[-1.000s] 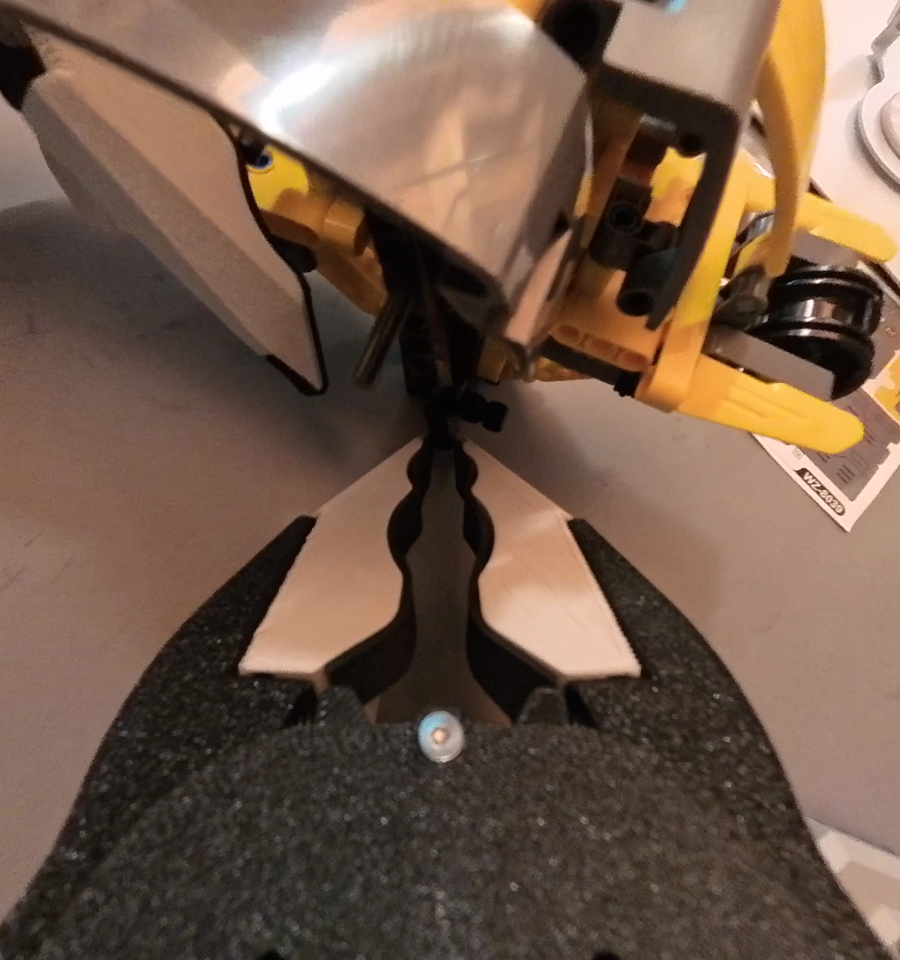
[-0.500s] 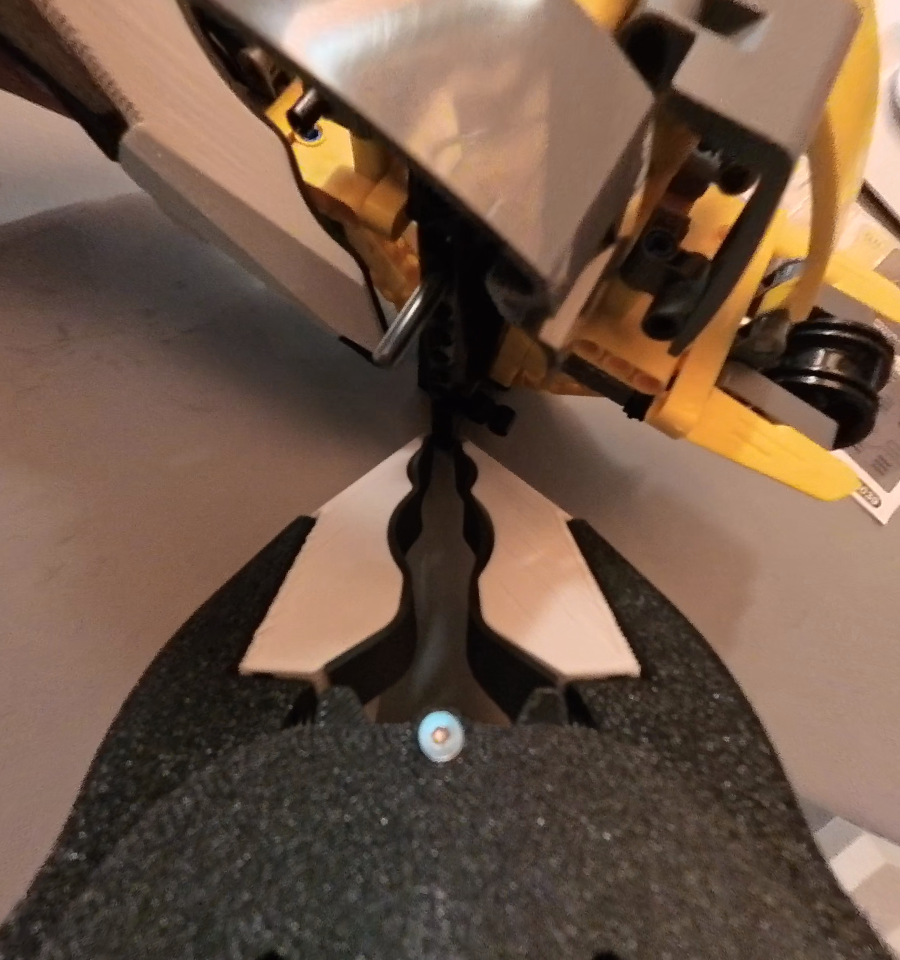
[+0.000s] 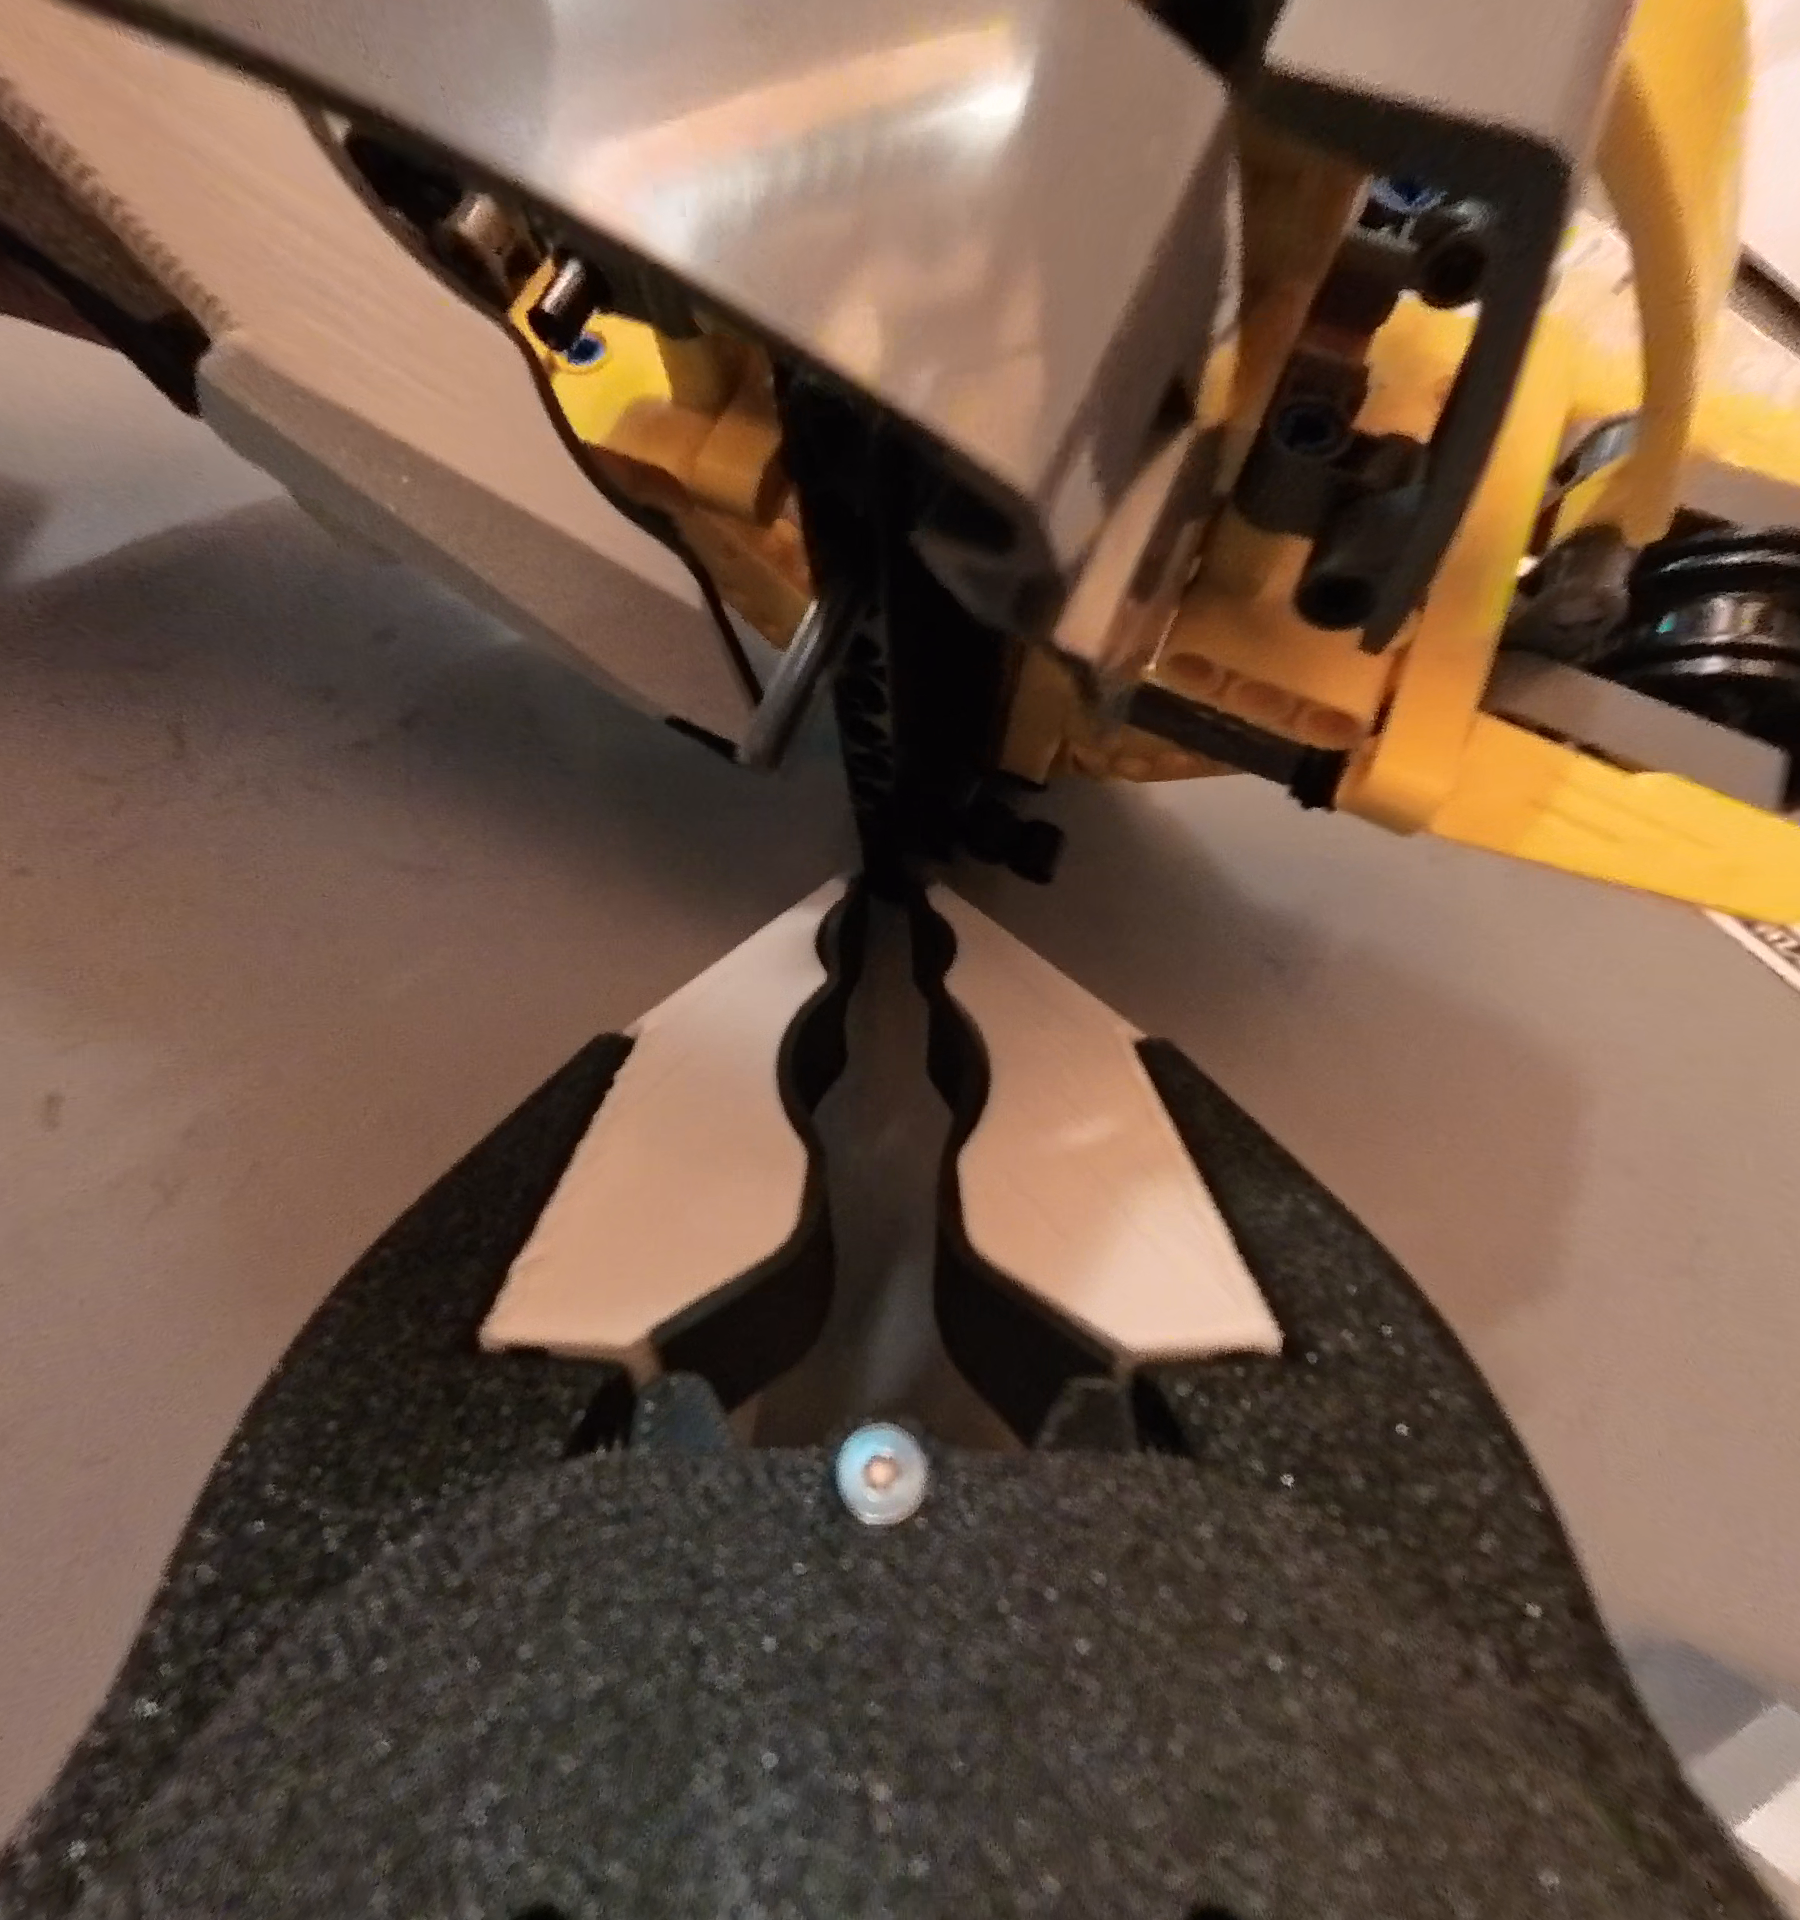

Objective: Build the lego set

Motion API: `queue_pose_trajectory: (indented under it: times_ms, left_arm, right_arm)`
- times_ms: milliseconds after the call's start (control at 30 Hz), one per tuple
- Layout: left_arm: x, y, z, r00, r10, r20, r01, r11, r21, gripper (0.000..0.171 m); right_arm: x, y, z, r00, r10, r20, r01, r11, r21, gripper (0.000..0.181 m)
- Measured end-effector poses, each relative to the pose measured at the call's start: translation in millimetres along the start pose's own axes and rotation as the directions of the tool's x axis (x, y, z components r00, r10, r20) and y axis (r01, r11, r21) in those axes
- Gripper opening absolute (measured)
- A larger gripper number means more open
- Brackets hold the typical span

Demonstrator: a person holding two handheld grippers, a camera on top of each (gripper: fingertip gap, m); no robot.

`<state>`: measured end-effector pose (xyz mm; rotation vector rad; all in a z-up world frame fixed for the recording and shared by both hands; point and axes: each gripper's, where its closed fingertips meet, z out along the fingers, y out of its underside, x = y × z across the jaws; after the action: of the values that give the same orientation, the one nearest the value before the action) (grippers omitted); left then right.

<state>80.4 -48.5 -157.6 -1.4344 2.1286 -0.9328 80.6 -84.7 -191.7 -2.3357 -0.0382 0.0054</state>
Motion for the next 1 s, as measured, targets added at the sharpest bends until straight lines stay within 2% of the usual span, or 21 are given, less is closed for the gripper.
queue_pose_trajectory:
  times_ms: [433, 667, 833, 1000]
  left_arm:
    - [-2, 4, 2, 1.000, 0.002, -0.001, -0.002, 1.000, -0.016, 0.077]
    - [-3, 6, 1, 0.997, -0.048, -0.062, 0.049, 0.999, 0.005, 0.076]
    - [-3, 8, 0, 0.993, -0.037, -0.115, 0.040, 0.999, 0.024, 0.075]
    - [-6, 11, -2, 0.989, 0.014, -0.148, -0.008, 0.999, 0.039, 0.072]
  right_arm:
    - [2, 0, 0, 0.999, -0.020, -0.026, 0.020, 1.000, -0.001, 0.009]
    - [8, 4, -6, 0.995, -0.077, -0.061, 0.077, 0.997, -0.001, 0.025]
    - [14, 6, -14, 0.999, -0.050, -0.006, 0.051, 0.998, 0.034, 0.036]
    - [16, -5, -22, 0.997, -0.004, 0.083, -0.007, 0.992, 0.122, 0.055]
